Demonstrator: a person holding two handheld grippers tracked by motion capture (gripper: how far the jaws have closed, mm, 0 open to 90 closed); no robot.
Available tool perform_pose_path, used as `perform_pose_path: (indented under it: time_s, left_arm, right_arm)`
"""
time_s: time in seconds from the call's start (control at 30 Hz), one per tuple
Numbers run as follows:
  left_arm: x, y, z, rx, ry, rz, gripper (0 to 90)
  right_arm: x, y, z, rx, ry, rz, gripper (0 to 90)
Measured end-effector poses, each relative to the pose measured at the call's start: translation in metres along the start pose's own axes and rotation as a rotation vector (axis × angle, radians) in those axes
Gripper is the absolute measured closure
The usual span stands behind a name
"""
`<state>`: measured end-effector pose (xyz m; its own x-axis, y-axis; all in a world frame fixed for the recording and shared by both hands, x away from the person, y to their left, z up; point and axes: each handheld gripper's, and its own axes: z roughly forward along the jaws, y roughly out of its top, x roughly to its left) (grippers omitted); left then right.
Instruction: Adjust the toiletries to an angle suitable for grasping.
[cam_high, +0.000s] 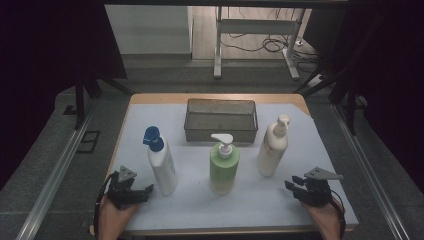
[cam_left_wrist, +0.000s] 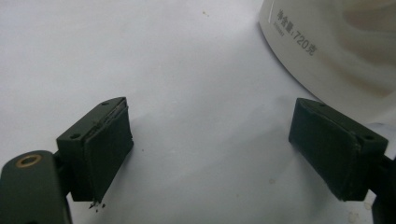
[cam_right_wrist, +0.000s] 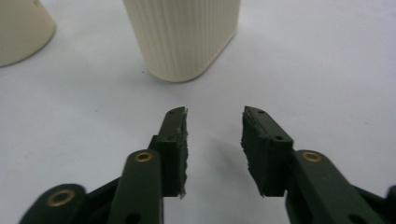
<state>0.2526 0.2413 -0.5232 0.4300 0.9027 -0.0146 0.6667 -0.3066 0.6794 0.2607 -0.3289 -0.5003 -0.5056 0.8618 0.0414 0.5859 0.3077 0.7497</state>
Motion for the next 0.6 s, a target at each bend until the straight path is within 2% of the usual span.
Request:
perform_pose_path:
  time_s: [0.2, 0.33, 0.4, 0.53, 0.6]
  left_arm:
    - [0.000, 0.000, 0.000, 0.000, 0.000, 0.000, 13.0]
    - [0.000, 0.000, 0.000, 0.000, 0.000, 0.000, 13.0]
    - [0.000, 0.000, 0.000, 0.000, 0.000, 0.000, 13.0]
    - [0.000, 0.000, 0.000, -0.001, 0.000, 0.000, 13.0]
    - [0.000, 0.000, 0.000, -0.001, 0.000, 0.000, 13.0]
  right_arm:
    - [0.001, 0.001, 0.002, -0.003, 0.034, -0.028, 65.7]
    - [0.005, 0.006, 0.003, -0.016, 0.042, -0.006, 73.0]
    - [0.006, 0.009, 0.004, -0.021, 0.061, 0.017, 79.4]
    - [0.010, 0.014, 0.006, -0.033, 0.079, 0.023, 88.6]
    - [0.013, 0.017, 0.006, -0.034, 0.082, 0.014, 89.2]
